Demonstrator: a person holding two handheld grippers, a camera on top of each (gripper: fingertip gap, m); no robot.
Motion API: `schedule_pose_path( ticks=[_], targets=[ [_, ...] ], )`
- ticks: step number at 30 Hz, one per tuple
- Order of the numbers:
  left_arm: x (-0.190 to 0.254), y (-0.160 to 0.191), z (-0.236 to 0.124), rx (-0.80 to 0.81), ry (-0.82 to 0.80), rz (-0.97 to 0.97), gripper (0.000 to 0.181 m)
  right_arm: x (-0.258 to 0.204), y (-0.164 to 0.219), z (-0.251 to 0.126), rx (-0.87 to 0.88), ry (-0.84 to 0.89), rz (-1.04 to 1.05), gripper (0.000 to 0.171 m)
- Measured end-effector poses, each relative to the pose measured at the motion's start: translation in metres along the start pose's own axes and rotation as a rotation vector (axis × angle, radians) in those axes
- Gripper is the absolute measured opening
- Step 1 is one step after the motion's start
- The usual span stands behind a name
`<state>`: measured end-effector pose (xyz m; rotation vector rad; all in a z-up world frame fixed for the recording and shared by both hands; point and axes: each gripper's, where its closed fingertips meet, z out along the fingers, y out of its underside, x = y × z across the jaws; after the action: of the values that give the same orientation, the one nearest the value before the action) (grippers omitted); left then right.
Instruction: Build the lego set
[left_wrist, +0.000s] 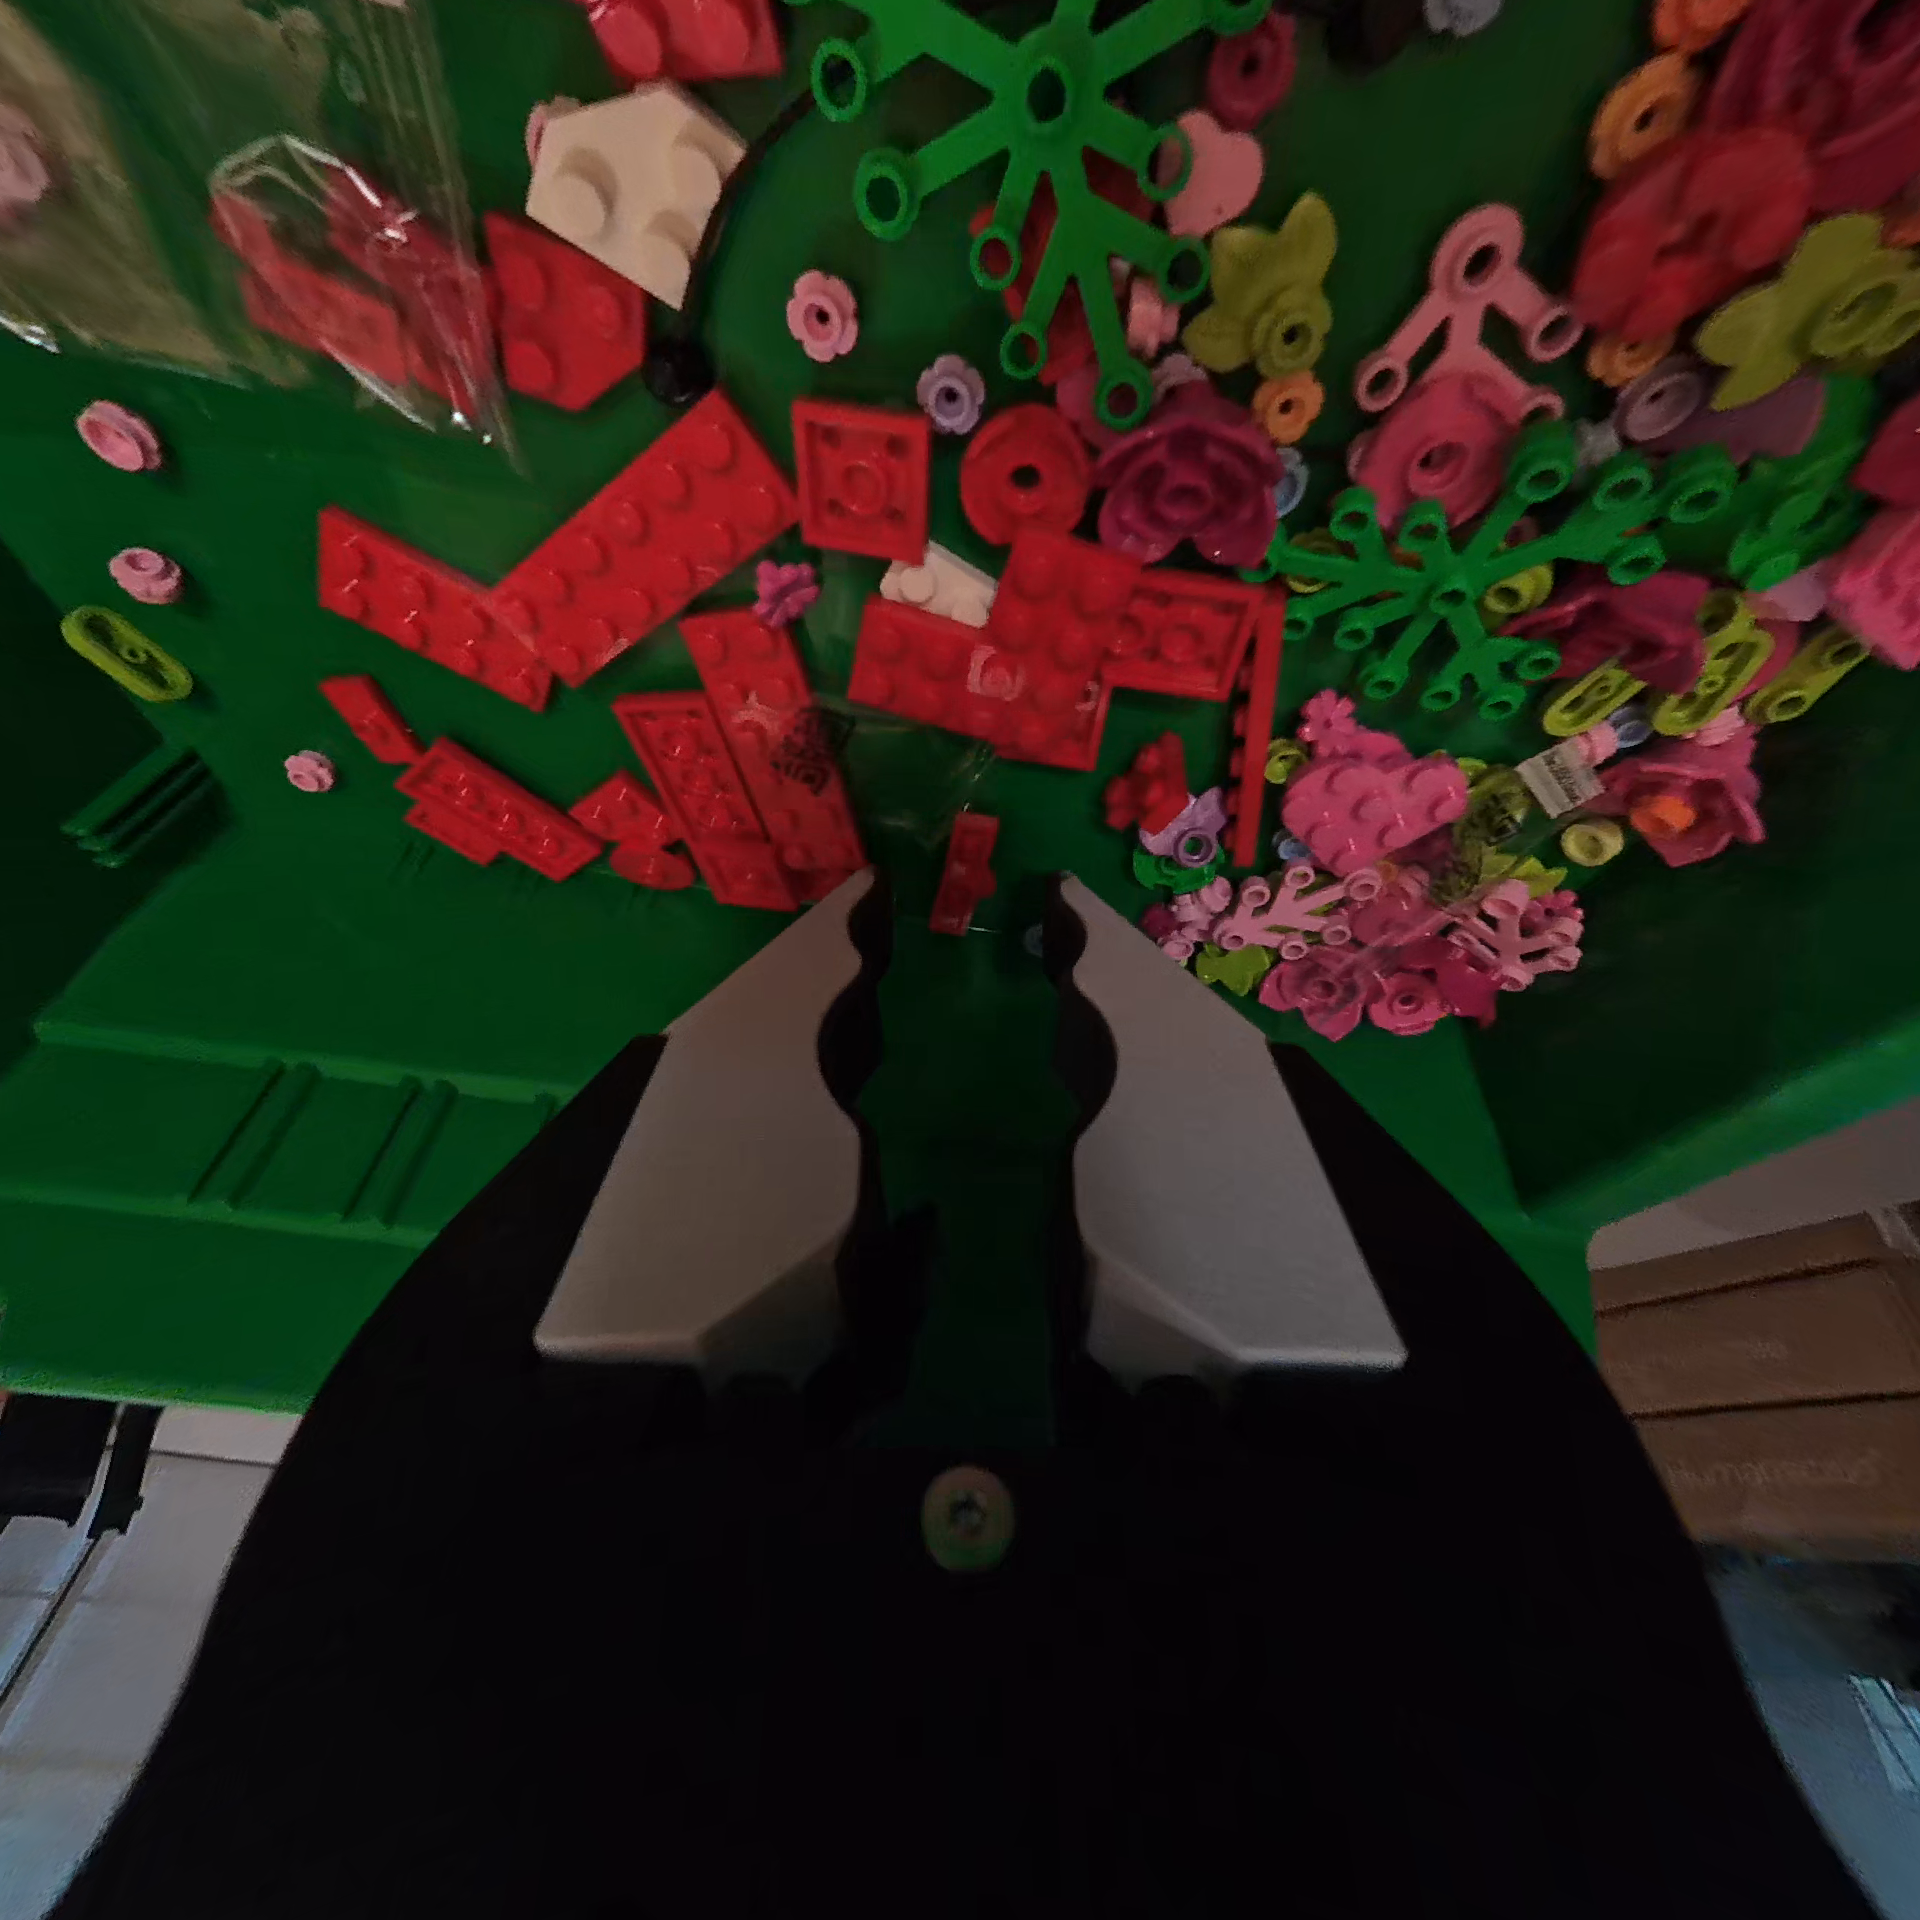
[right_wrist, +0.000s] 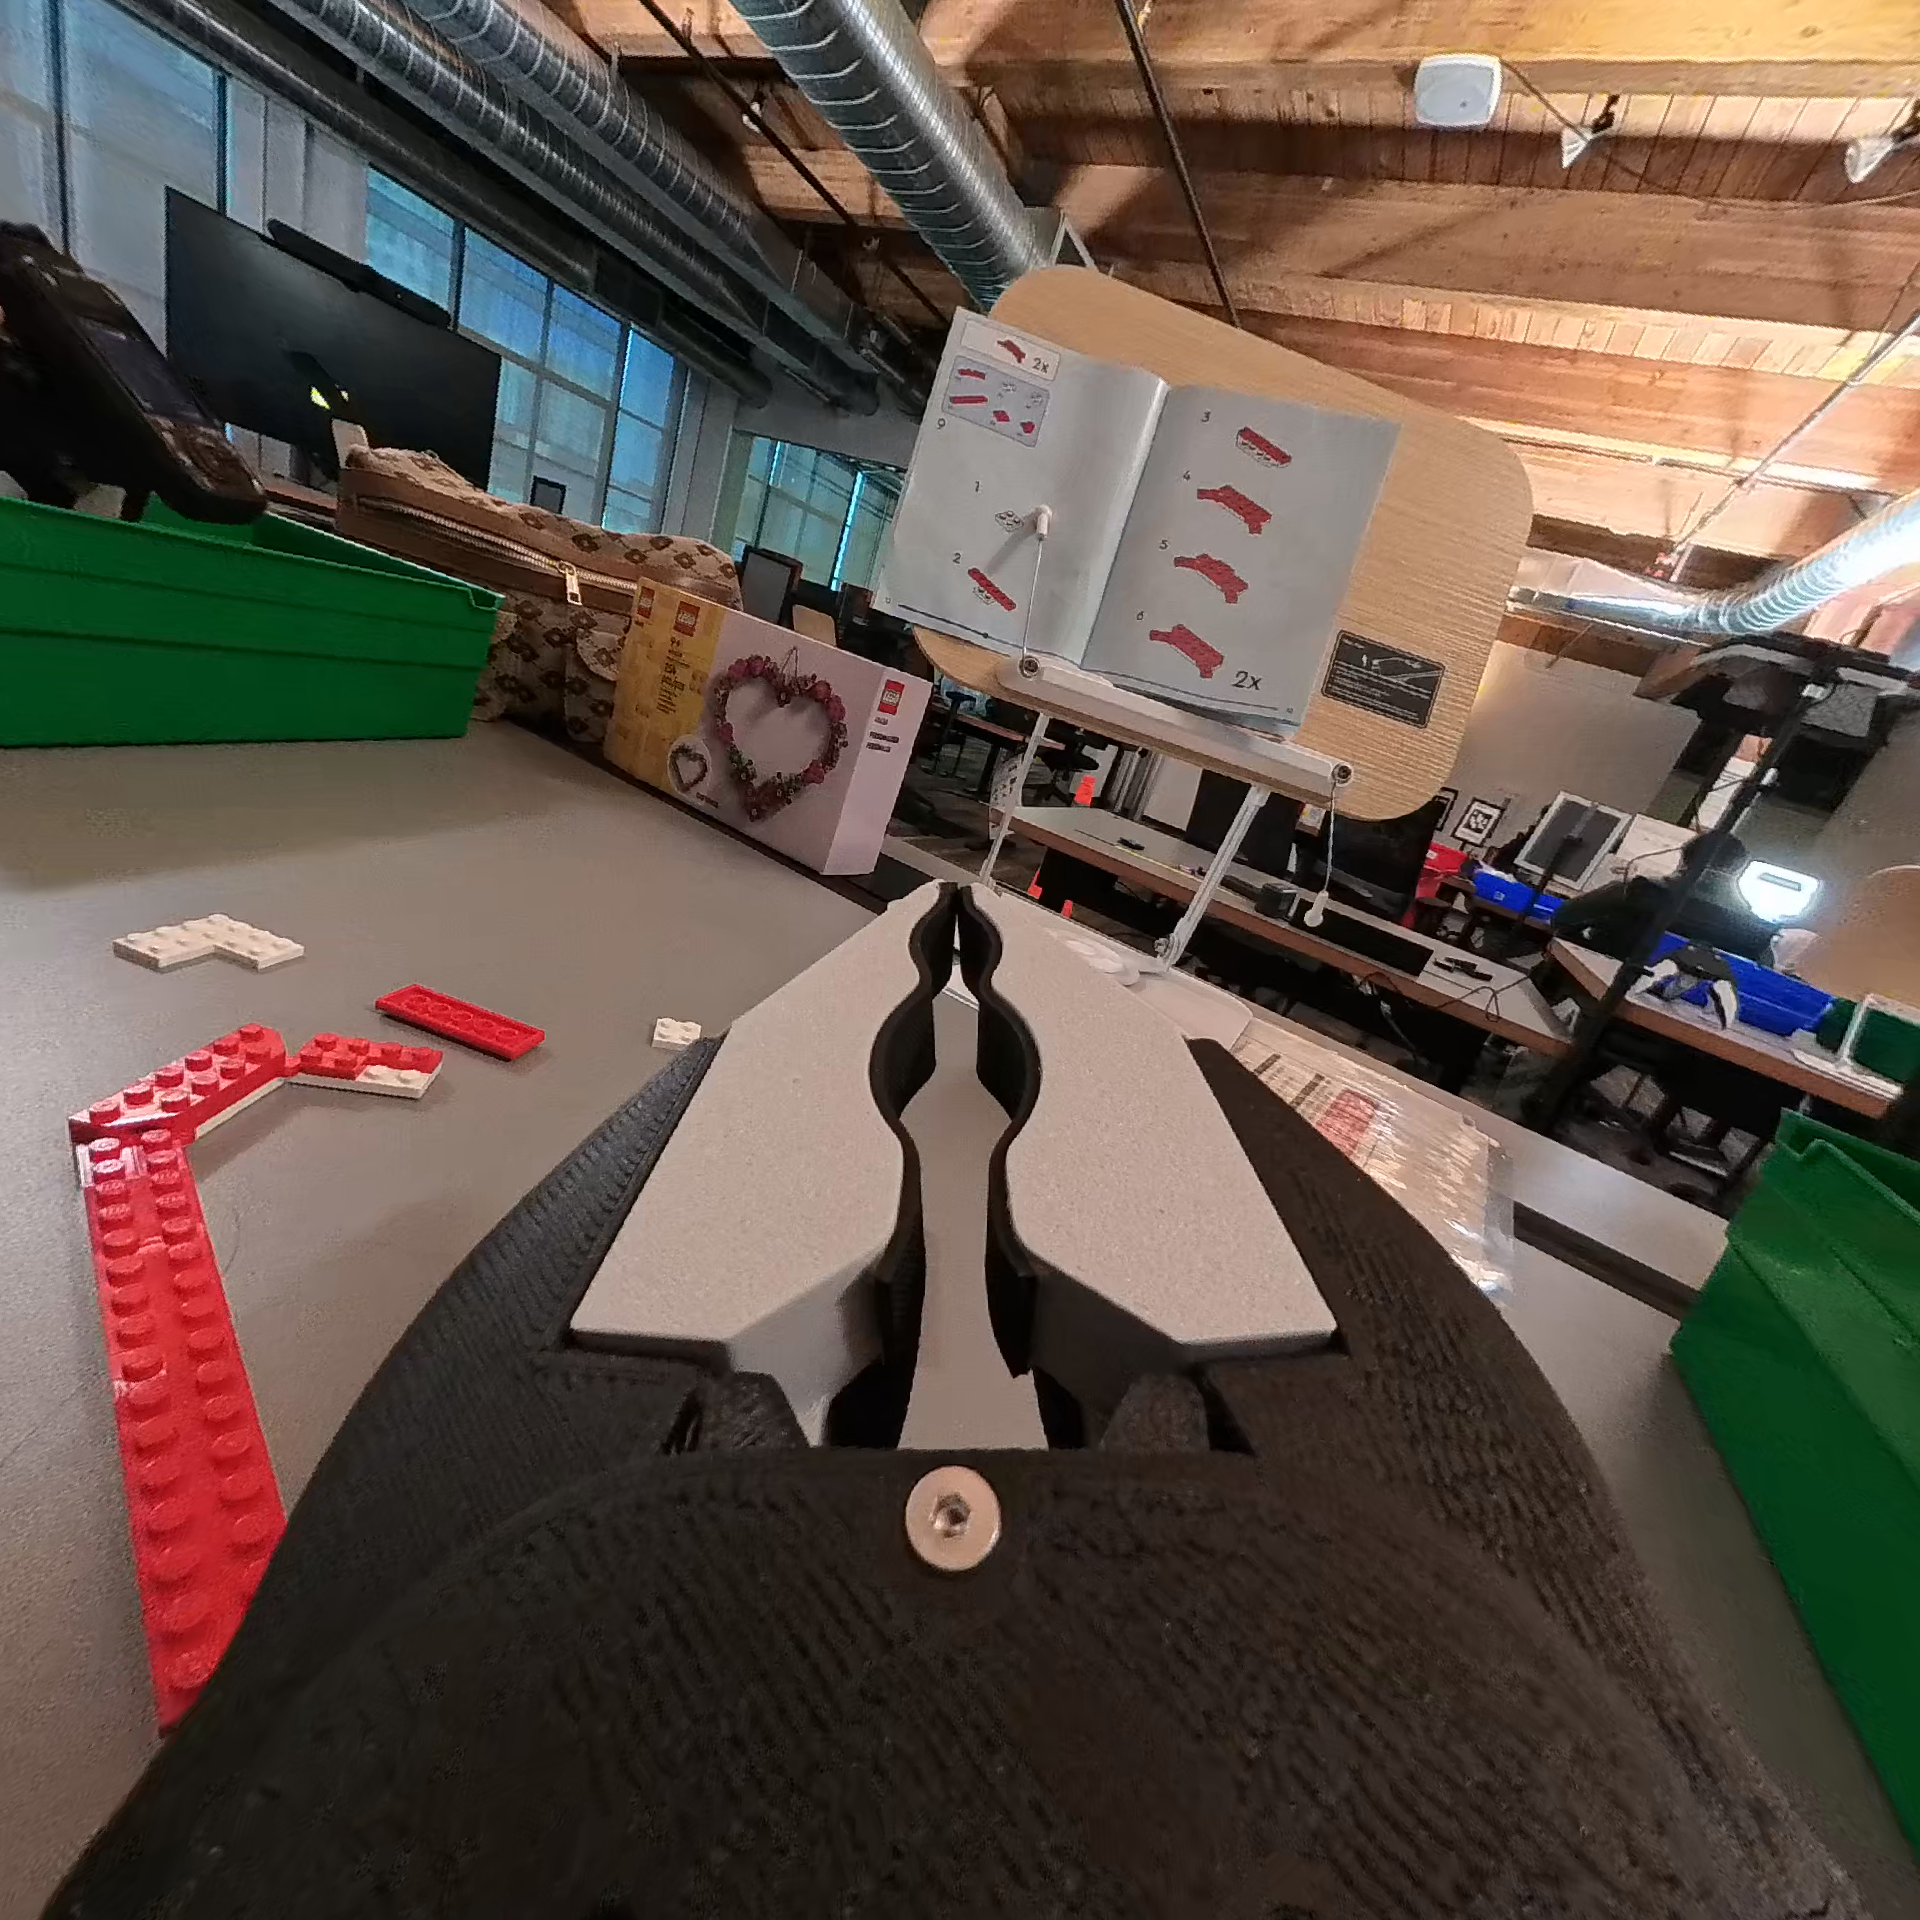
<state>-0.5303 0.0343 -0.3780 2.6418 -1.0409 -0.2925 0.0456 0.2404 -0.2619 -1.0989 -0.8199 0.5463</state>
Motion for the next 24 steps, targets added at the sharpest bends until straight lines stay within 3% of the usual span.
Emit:
schedule_pose_path(
  ticks=[13,24],
  targets=[
    [0.003,0.007,0.005,-0.094,0.029,0.024,0.013,0.002,0.000,-0.001,0.005,0.000,0.012,0.000],
    [-0.010,0.015,-0.009,-0.163,-0.168,0.030,0.009,0.003,-0.001,-0.001,0.010,0.002,0.020,0.000]
  ],
)
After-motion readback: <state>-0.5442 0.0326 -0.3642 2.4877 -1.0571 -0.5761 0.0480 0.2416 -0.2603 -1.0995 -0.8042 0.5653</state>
